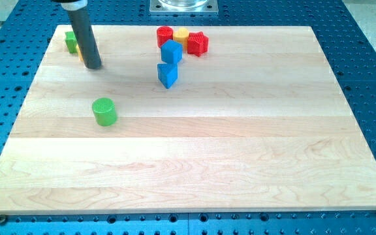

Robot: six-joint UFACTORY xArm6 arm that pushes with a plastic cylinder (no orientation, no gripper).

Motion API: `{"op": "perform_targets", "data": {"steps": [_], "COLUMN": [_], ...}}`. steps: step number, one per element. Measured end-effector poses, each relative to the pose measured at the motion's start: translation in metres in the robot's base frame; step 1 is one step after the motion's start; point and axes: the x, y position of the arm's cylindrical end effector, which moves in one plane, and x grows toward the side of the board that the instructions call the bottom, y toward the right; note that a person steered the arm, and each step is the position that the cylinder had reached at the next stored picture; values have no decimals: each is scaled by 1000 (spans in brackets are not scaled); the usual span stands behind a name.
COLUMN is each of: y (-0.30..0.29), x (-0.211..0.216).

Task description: Make a group with green blocks and hexagon

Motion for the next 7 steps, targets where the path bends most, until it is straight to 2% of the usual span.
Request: {"op": "perform_targets", "data": {"steps": [1, 2, 4, 5, 6, 7], "y": [0, 27, 154, 114, 51, 46], "x": [3, 60, 147, 169, 135, 138]}}
